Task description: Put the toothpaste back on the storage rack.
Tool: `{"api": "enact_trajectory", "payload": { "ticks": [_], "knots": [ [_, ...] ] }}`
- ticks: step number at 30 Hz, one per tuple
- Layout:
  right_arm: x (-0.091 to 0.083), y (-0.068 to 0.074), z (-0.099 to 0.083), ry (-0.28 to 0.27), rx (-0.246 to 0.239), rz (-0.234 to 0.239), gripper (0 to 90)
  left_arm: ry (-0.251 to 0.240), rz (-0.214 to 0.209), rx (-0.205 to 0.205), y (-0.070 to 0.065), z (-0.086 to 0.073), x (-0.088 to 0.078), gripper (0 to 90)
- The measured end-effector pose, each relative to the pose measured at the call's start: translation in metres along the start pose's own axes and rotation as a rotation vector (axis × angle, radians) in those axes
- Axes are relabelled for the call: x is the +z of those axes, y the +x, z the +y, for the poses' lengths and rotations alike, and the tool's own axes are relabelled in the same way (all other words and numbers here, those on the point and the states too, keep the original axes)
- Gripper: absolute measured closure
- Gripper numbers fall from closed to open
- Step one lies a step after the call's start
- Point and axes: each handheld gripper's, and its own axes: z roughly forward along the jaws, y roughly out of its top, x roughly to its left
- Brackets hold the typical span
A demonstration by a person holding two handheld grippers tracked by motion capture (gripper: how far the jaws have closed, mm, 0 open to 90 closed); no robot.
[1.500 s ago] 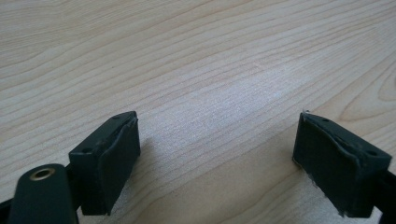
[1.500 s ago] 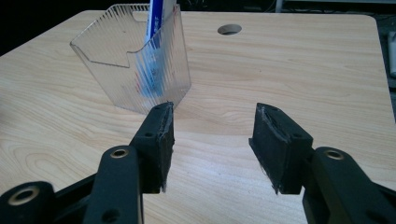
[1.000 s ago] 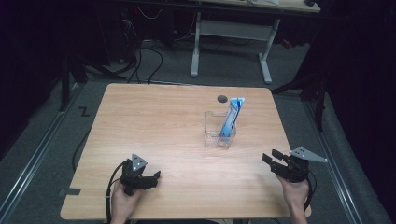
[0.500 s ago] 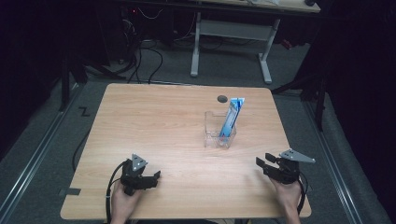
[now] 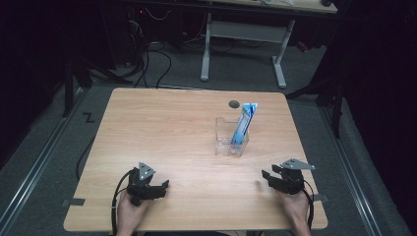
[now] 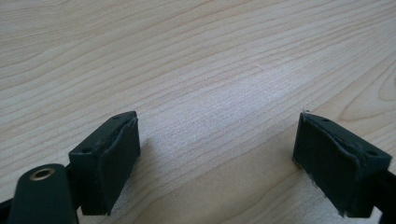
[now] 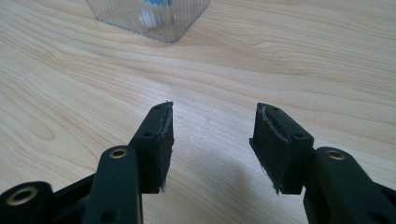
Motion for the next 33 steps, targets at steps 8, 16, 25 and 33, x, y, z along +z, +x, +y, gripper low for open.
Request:
{"api": "enact_trajectory", "payload": {
  "ticks": [8,16,25,33],
  "knots": [
    [0.007,0.009,-0.001,0.010,-0.023,-0.001,47.7,0.001,0.001,0.000,0.000,0.000,0.000,15.0],
    [0.017,0.018,-0.003,0.051,-0.066,-0.006,47.4,0.001,0.001,0.000,0.000,0.000,0.000,15.0],
    [0.024,0.022,-0.005,0.056,-0.070,-0.005,47.1,0.002,0.001,0.001,0.000,0.000,0.000,15.0],
    [0.025,0.023,-0.008,0.027,-0.064,-0.012,44.8,0.000,0.003,0.001,0.000,0.000,0.000,15.0]
  ]
}}
